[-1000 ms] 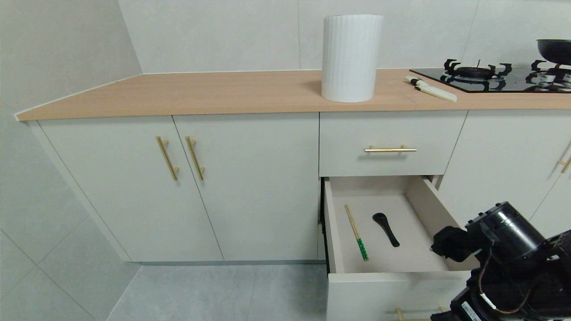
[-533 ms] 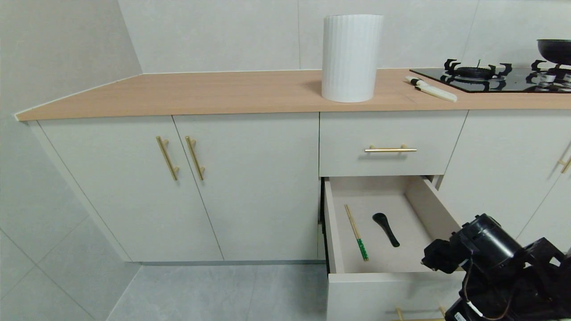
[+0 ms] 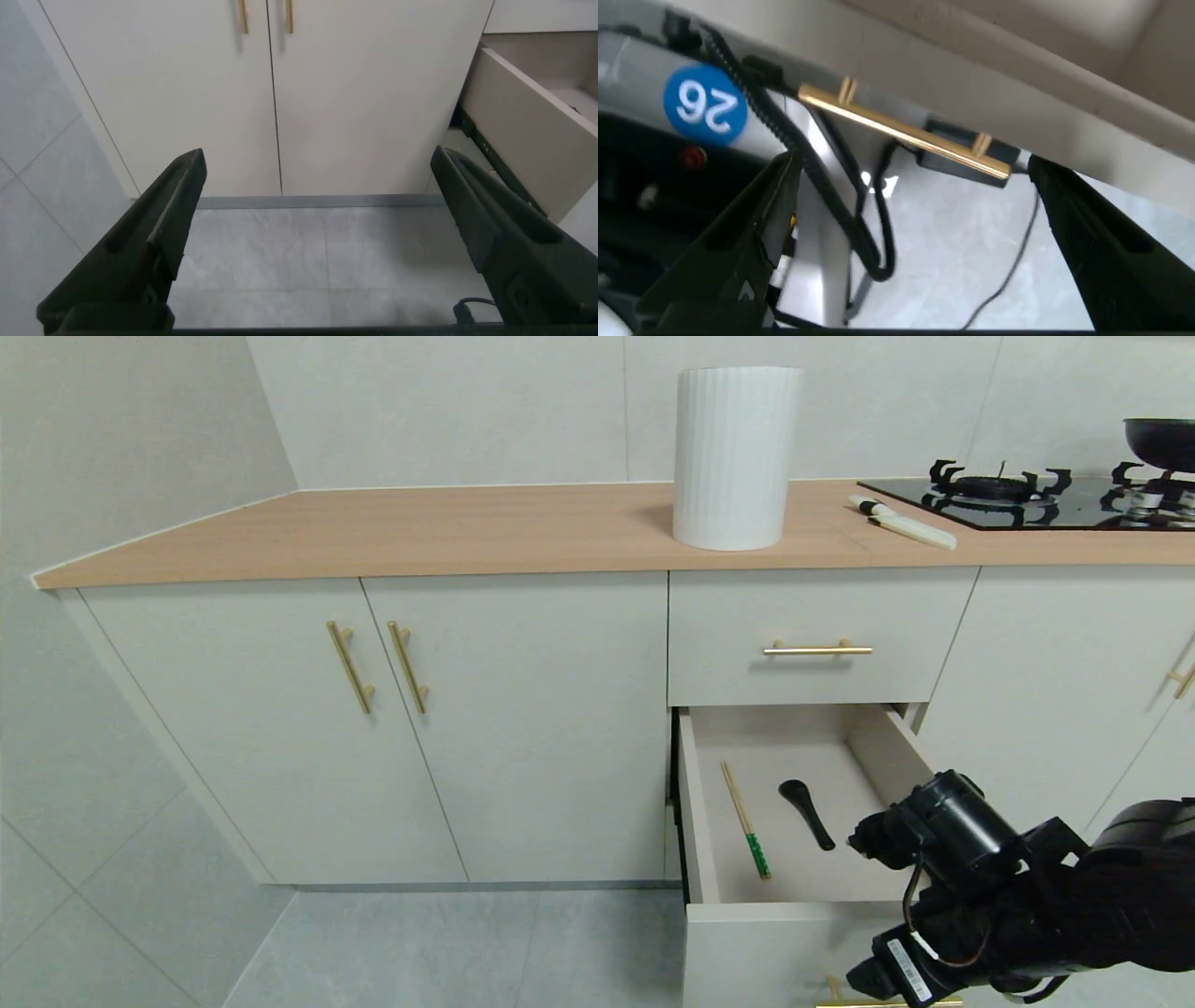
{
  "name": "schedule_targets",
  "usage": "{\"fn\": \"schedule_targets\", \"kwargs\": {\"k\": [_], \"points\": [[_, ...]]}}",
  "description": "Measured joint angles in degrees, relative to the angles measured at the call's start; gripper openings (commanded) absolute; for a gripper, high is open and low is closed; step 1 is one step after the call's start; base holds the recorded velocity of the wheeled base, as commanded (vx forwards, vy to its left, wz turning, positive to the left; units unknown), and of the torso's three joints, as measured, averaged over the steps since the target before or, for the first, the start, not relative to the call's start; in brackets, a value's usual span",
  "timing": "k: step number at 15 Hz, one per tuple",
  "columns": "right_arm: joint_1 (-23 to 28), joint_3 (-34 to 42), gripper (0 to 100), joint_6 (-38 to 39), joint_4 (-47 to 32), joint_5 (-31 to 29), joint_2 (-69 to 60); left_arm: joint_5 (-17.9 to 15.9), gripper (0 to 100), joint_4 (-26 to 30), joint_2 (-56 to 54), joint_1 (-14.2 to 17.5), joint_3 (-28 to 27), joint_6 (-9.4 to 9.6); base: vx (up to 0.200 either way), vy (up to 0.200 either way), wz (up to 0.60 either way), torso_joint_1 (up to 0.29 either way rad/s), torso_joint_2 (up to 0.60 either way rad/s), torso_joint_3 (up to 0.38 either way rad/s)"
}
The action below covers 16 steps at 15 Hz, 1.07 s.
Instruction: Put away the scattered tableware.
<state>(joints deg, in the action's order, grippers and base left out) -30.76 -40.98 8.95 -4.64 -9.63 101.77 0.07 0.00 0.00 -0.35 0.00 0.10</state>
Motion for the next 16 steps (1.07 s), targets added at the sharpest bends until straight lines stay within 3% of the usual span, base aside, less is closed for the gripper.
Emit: {"fn": "schedule_targets", "kwargs": {"k": [4,16], "points": [[0.1,-2.8,100,4.3,0.6,-1.7,2.3,0.0,100,0.0,0.0,0.0,0.0,0.00,0.000,0.000,0.00,0.000,0.00,0.000],[2.0,-4.6,100,7.8,21.6,-8.2,10.8,0.0,100,0.0,0.0,0.0,0.0,-0.02,0.000,0.000,0.00,0.000,0.00,0.000]]}}
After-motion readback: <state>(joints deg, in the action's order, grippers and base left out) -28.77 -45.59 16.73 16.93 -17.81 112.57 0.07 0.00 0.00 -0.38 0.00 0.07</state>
